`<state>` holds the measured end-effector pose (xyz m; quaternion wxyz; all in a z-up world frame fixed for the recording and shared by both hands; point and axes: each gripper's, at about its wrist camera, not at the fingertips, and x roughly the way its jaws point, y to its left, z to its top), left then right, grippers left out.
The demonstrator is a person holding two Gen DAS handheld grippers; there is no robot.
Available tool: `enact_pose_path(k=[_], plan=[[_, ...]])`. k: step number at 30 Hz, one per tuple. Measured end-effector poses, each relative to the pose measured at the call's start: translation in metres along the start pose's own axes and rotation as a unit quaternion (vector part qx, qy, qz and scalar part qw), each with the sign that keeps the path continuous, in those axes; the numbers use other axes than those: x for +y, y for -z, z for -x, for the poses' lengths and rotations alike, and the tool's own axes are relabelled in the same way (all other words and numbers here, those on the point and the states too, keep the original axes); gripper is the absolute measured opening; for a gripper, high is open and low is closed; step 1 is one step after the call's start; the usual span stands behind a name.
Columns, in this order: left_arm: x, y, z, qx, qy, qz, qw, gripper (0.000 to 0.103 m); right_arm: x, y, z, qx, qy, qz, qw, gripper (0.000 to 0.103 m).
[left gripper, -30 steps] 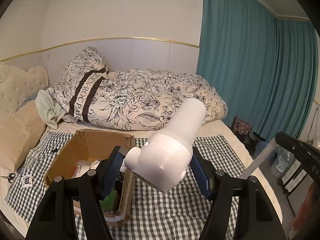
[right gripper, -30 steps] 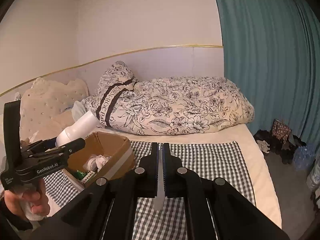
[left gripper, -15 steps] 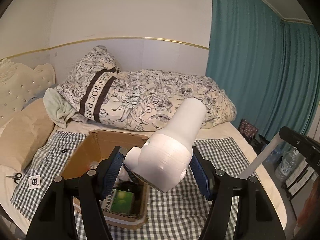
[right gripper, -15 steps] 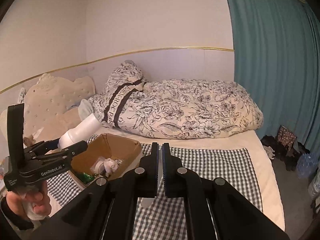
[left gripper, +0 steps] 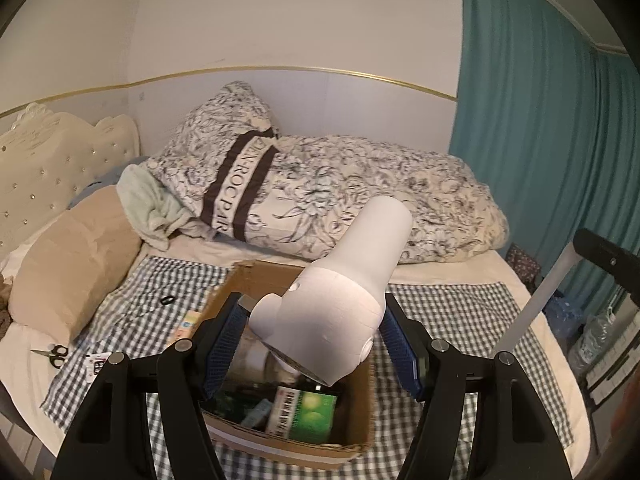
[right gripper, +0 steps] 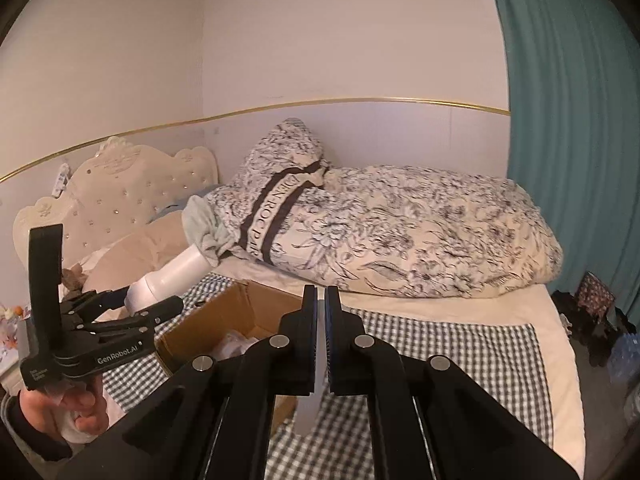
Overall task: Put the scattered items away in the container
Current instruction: 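Lift and carry the white bottle and foam strip over the cardboard box, then lower the bottle and strip into the box and open both tools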
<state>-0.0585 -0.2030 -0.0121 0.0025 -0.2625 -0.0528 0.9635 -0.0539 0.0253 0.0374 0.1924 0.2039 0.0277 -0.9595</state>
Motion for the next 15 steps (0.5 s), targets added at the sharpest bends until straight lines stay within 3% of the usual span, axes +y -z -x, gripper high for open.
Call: enact_pose_path(k=[15], plan=[[0.067, 0.004, -0.046, 0.035, -0.031, 0.023, 0.9986, 0.068, 0.065, -0.012, -0.082, 0.029, -0.050, 0.031, 0.998, 0.003]])
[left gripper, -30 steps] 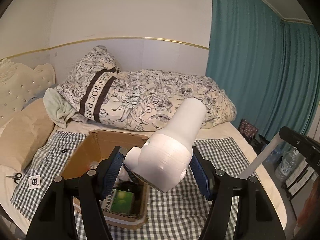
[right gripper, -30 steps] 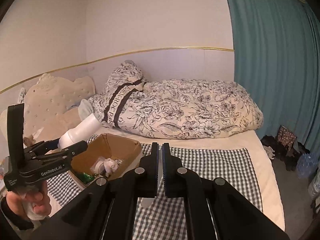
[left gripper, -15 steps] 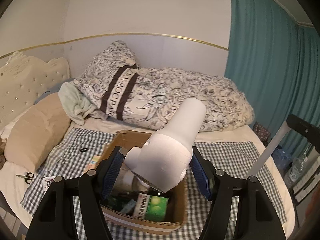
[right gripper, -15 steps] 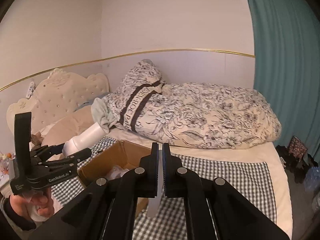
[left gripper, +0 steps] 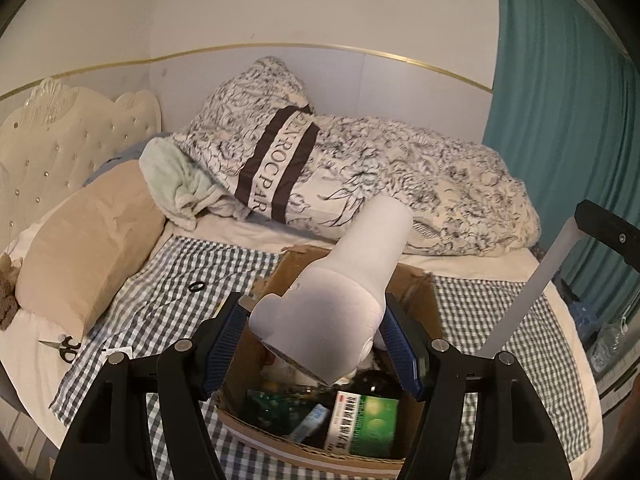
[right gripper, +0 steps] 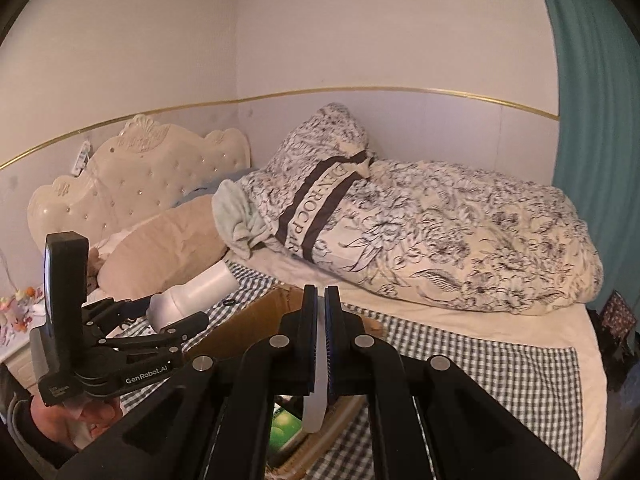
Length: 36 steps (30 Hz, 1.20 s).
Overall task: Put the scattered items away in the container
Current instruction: 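Lower the bottle and strip into the box and open both tools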
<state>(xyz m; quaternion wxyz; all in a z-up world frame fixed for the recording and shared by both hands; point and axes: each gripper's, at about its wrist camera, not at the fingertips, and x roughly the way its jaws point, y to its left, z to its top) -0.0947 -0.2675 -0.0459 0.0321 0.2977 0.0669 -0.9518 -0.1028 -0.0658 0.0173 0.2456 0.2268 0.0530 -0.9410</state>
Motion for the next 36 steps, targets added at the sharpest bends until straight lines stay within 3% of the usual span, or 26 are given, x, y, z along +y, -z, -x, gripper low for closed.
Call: enact_pose_path(k=[11, 29, 36], plan=[[0.025, 0.013, -0.057, 0.041, 0.002, 0.009, 0.9991, 0.068, 0.015, 0.013, -0.072, 0.049, -0.019, 0.008, 0.999, 0.003], [0.019, 0.036, -0.135, 0.096, -0.008, -0.006, 0.9954, 0.069, 0.007, 0.063, -0.175, 0.141, -0.036, 0.002, 0.989, 0.006], [0.017, 0.034, -0.139, 0.103, -0.010, -0.012, 0.9945, 0.082, 0.005, 0.078, -0.187, 0.158, -0.036, 0.002, 0.987, 0.006]])
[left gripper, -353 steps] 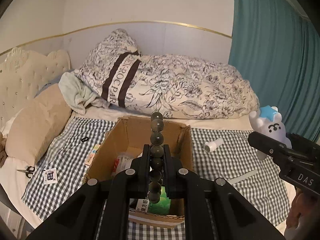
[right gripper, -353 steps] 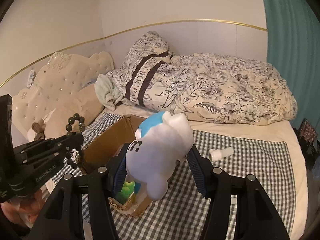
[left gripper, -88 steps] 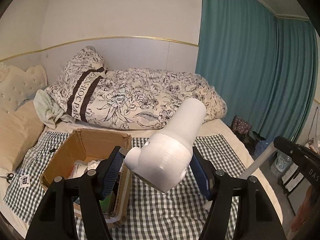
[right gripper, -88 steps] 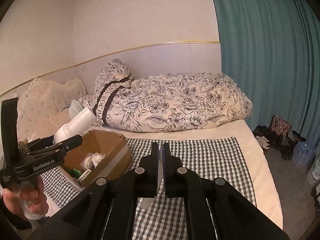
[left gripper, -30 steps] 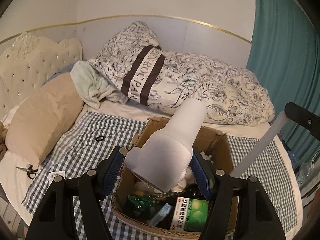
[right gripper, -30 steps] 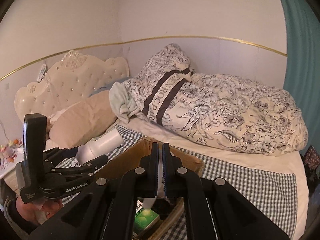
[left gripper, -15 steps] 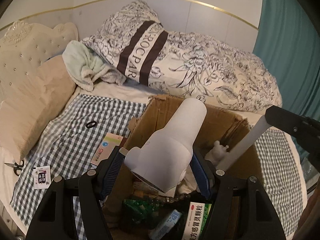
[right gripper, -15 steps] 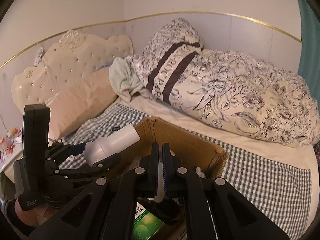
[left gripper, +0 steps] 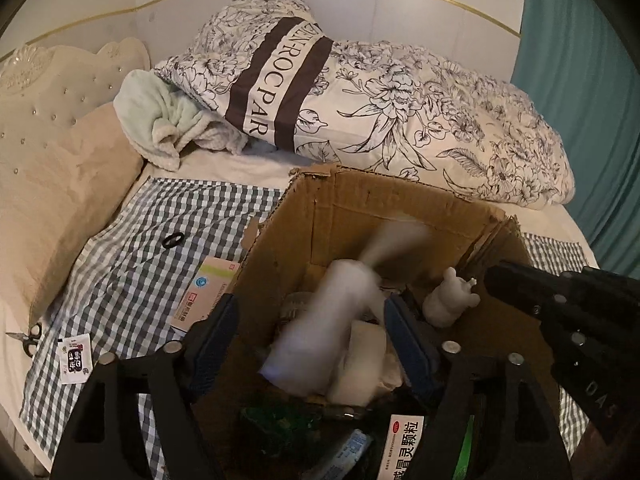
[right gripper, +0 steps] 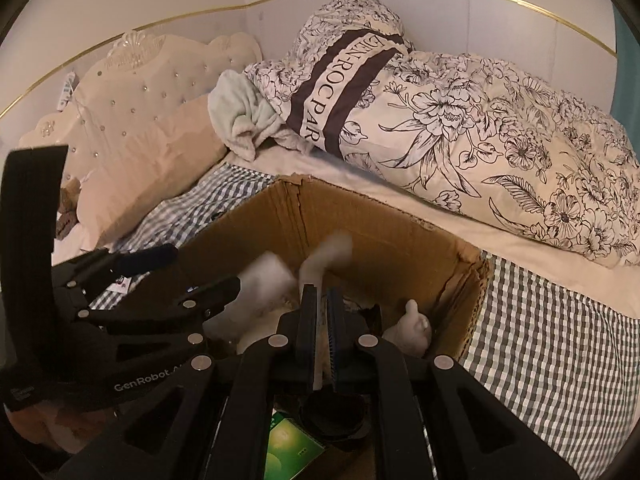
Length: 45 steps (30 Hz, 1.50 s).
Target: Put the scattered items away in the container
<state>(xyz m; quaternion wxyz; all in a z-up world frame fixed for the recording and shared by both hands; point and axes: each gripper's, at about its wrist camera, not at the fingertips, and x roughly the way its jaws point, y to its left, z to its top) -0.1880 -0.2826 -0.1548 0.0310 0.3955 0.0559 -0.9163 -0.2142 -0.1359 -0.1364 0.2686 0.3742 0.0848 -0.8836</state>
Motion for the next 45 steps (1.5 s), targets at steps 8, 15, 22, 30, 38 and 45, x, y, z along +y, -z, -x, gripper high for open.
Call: enact_pose_path(k=[8, 15, 22, 30, 38, 45], plan=[[-0.002, -0.002, 0.013, -0.005, -0.001, 0.008, 1.0000, 0.084, -0.001, -0.001, 0.022, -0.015, 0.010, 0.000, 1.000, 0.010], [-0.010, -0.009, 0.052, -0.034, 0.001, 0.003, 0.9994, 0.084, 0.002, -0.003, 0.067, -0.045, 0.018, -0.002, 0.999, 0.022], [-0.025, -0.015, 0.105, -0.073, -0.001, -0.003, 0.9973, 0.088, 0.002, -0.003, 0.122, -0.084, 0.031, -0.007, 0.996, 0.047], [-0.050, -0.014, 0.159, -0.116, -0.003, -0.011, 0.9931, 0.099, -0.008, 0.005, 0.192, -0.138, 0.077, -0.026, 0.987, 0.095], [-0.080, -0.010, 0.200, -0.142, -0.008, -0.022, 0.9895, 0.103, -0.018, 0.018, 0.244, -0.159, 0.116, -0.034, 0.980, 0.103], [-0.106, -0.003, 0.227, -0.161, 0.003, -0.027, 0.9866, 0.103, -0.032, 0.035, 0.283, -0.174, 0.136, -0.041, 0.974, 0.103]])
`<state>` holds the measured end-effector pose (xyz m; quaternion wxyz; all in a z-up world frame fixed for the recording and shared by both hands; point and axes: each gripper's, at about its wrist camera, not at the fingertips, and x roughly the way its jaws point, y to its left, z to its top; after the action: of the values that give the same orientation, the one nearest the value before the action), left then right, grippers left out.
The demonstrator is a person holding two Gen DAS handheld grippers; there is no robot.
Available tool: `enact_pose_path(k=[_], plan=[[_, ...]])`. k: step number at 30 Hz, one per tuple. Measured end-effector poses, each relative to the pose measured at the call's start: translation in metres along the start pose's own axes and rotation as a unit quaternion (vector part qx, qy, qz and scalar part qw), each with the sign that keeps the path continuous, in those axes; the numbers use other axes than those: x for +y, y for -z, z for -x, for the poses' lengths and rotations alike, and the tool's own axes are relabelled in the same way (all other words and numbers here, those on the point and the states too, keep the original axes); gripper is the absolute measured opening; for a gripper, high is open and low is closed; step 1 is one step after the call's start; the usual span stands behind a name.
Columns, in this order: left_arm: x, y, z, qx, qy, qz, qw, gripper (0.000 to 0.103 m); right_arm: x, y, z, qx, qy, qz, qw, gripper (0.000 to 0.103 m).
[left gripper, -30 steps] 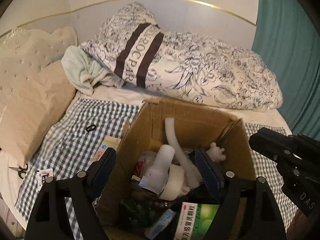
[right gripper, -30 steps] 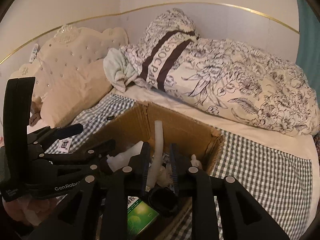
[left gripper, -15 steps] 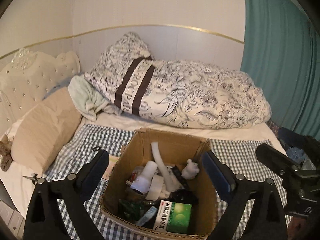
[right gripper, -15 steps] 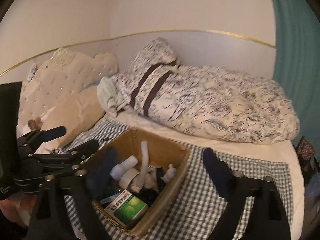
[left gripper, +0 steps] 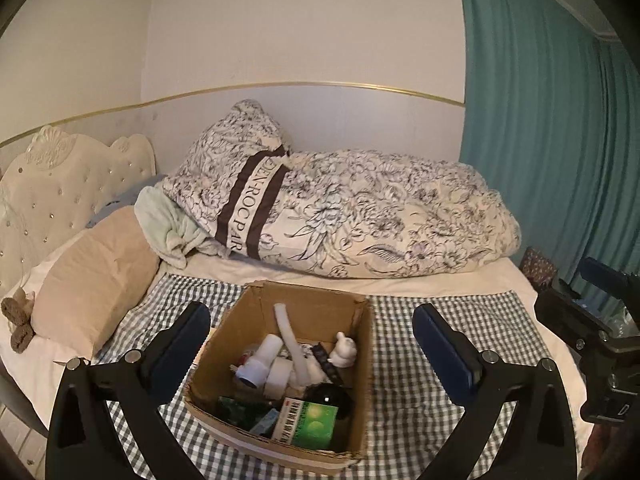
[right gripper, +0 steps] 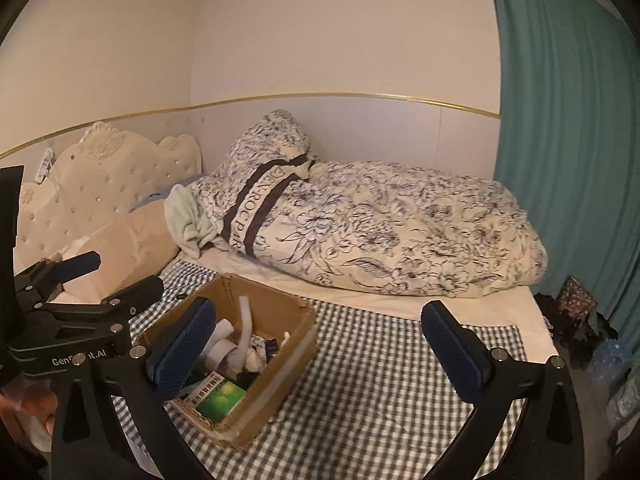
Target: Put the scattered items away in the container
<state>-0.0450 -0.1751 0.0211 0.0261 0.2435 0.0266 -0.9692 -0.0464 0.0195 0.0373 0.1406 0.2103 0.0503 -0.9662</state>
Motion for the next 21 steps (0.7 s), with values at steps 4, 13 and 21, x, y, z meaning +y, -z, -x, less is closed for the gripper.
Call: enact_pose_path(k=[4, 13, 21], plan=[[-0.016, 0.000, 0.013, -0.007, 0.009, -0.001, 0.9999, 0.103, -0.017, 0.002, 0.017, -0.006, 0.012, -0.006, 1.000, 0.103], [-0.054, -0.001, 0.037, -0.022, 0.027, -0.003, 0.9994, 0.103, -0.059, 0.009, 0.053, -0.016, 0.041, -0.023, 0.999, 0.103], [-0.084, 0.005, 0.045, -0.019, 0.047, -0.001, 0.9987, 0.103, -0.087, 0.021, 0.078, -0.017, 0.061, -0.034, 0.997, 0.103]])
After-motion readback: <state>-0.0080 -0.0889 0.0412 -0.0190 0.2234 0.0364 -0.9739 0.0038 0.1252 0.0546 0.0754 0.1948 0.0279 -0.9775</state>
